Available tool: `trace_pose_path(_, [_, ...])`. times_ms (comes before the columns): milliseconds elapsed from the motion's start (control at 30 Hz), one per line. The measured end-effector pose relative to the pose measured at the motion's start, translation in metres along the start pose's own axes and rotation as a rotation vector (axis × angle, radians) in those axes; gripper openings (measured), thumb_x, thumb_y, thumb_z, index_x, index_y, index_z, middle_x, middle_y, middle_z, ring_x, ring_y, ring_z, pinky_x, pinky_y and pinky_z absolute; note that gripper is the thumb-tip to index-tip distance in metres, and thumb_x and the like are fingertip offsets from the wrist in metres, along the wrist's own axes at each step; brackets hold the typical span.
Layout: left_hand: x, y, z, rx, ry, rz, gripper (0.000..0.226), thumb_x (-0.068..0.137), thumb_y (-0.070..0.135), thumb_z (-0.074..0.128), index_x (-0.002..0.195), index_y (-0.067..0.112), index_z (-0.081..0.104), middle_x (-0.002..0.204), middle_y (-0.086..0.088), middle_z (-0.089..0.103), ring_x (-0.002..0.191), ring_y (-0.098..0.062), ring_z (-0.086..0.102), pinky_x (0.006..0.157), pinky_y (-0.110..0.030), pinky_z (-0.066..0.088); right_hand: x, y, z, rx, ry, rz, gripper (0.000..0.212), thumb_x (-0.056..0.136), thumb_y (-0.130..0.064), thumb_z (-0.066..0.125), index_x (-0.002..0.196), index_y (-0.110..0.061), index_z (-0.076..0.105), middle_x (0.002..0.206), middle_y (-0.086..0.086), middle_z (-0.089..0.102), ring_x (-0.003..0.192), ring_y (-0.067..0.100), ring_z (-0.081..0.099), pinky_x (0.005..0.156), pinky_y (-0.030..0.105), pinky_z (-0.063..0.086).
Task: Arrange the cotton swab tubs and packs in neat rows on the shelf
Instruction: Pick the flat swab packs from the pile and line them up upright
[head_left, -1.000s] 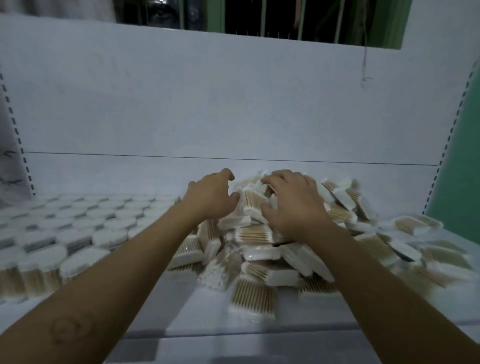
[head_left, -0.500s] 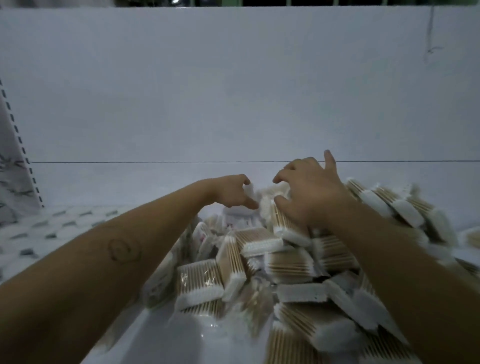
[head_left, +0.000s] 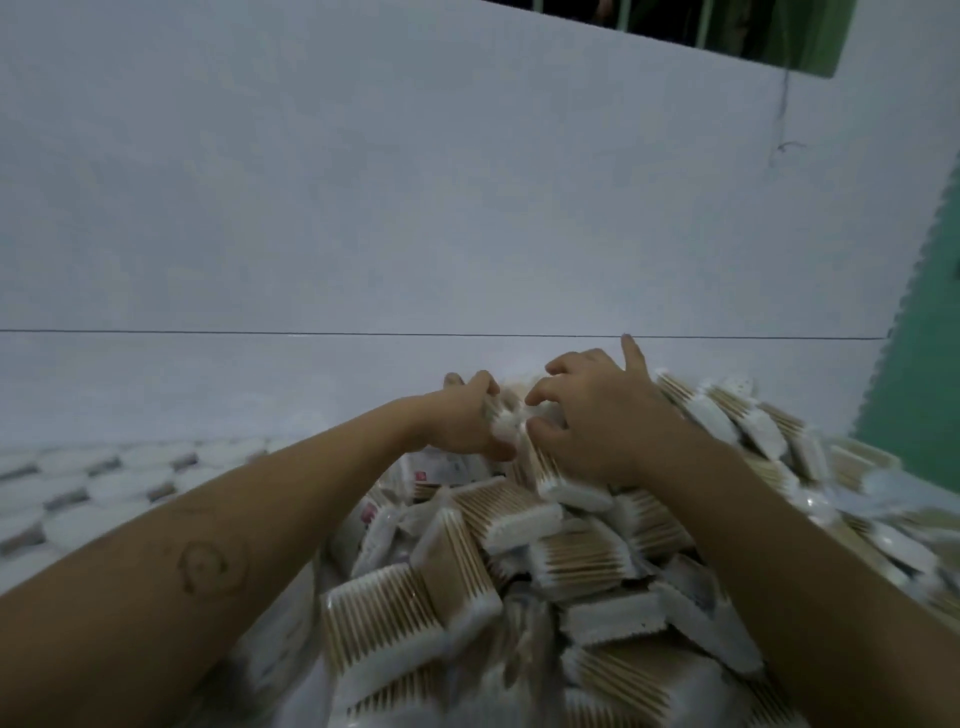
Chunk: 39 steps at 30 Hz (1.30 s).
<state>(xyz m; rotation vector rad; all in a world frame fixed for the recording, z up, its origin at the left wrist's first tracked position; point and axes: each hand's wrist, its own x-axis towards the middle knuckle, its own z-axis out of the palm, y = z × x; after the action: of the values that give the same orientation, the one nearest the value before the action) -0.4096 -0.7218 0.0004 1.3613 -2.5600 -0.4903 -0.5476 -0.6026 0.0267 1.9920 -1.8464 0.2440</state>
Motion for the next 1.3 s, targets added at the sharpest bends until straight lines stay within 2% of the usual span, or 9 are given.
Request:
trace_pose_path(333, [-0.005, 0.004, -0.006, 0.050, 0.039, 0.076, 0.062, 0.085, 0.035, 0.072, 0.133, 0.018, 0.037, 0.129, -0.010, 0.039, 0.097, -0.024, 0.053, 0.087, -0.034, 0.048, -0.002, -0.006, 0.003, 0.003, -0.074, 0.062, 0.039, 0.099, -0.046, 0.037, 0.127, -0.031, 0.059, 0.149, -0.001, 0.038, 0.140, 0.017, 0.028, 0.116, 0.059, -0.001])
trace_pose_path(500, [-0.011, 0.002, -0.012, -0.260, -0.006, 0.073, 0.040, 0.091, 0.008, 0.064, 0.127, 0.019, 0.050, 0.116, -0.010, 0.052, 0.084, -0.021, 0.064, 0.072, -0.037, 0.061, -0.006, -0.003, 0.004, -0.005, -0.085, 0.071, 0.039, 0.099, -0.047, 0.035, 0.124, -0.031, 0.061, 0.149, -0.001, 0.038, 0.141, 0.016, 0.027, 0.116, 0.059, -0.002])
trace_pose_path(600, [-0.018, 0.003, -0.010, -0.318, -0.001, 0.089, 0.028, 0.096, 0.003, 0.054, 0.117, 0.021, 0.061, 0.114, -0.014, 0.056, 0.082, -0.024, 0.067, 0.065, -0.038, 0.062, -0.006, 0.000, 0.001, -0.034, -0.095, 0.075, 0.039, 0.098, -0.049, 0.035, 0.121, -0.031, 0.061, 0.148, 0.001, 0.040, 0.140, 0.018, 0.029, 0.115, 0.059, -0.002])
trace_pose_path(833, [-0.037, 0.009, -0.040, -0.244, 0.116, 0.075, 0.024, 0.098, 0.001, 0.043, 0.109, 0.016, 0.059, 0.106, -0.015, 0.061, 0.085, -0.029, 0.070, 0.072, -0.041, 0.061, -0.006, -0.002, -0.004, -0.050, -0.145, 0.076, 0.038, 0.099, -0.049, 0.036, 0.123, -0.030, 0.058, 0.147, 0.002, 0.040, 0.139, 0.020, 0.030, 0.115, 0.059, -0.003])
trace_pose_path(1000, [-0.070, 0.009, -0.057, -0.582, 0.187, 0.026, 0.010, 0.093, 0.010, 0.061, 0.103, 0.011, 0.061, 0.104, -0.018, 0.062, 0.085, -0.033, 0.070, 0.073, -0.042, 0.061, -0.011, -0.006, -0.012, -0.031, 0.007, 0.137, 0.041, 0.095, -0.042, 0.044, 0.134, -0.029, 0.049, 0.149, 0.002, 0.036, 0.141, 0.019, 0.027, 0.118, 0.053, -0.006])
trace_pose_path(1100, [-0.097, 0.019, -0.059, -0.779, 0.291, 0.019, 0.024, 0.085, 0.027, 0.074, 0.095, 0.010, 0.061, 0.107, -0.016, 0.063, 0.089, -0.035, 0.068, 0.071, -0.044, 0.061, -0.019, -0.014, -0.025, 0.230, 0.275, 0.135, 0.039, 0.096, -0.038, 0.048, 0.134, -0.027, 0.050, 0.139, -0.001, 0.048, 0.129, 0.017, 0.044, 0.116, 0.041, 0.019])
trace_pose_path(1167, [-0.118, 0.032, -0.058, -0.869, 0.401, 0.068, 0.019, 0.085, 0.021, 0.074, 0.093, 0.012, 0.059, 0.115, -0.014, 0.059, 0.094, -0.033, 0.066, 0.070, -0.045, 0.061, -0.022, -0.024, -0.040, 0.626, 0.340, 0.169, 0.040, 0.097, -0.039, 0.051, 0.134, -0.025, 0.052, 0.132, -0.002, 0.055, 0.118, 0.016, 0.054, 0.101, 0.033, 0.039])
trace_pose_path(1233, [-0.141, 0.045, -0.057, -0.961, 0.483, 0.125, 0.028, 0.085, 0.010, 0.072, 0.110, 0.018, 0.060, 0.118, -0.014, 0.056, 0.097, -0.030, 0.066, 0.073, -0.047, 0.061, -0.025, -0.037, -0.055, 0.972, 0.300, 0.219, 0.042, 0.095, -0.046, 0.053, 0.132, -0.027, 0.051, 0.124, -0.005, 0.059, 0.107, 0.013, 0.060, 0.090, 0.030, 0.046])
trace_pose_path(1300, [-0.163, 0.056, -0.053, -0.997, 0.553, 0.176, 0.061, 0.083, 0.004, 0.073, 0.133, 0.030, 0.050, 0.115, -0.011, 0.056, 0.096, -0.028, 0.068, 0.075, -0.046, 0.060, -0.032, -0.048, -0.067, 1.228, 0.257, 0.235, 0.033, 0.092, -0.048, 0.056, 0.119, -0.029, 0.053, 0.114, -0.002, 0.066, 0.090, 0.015, 0.070, 0.085, 0.039, 0.056])
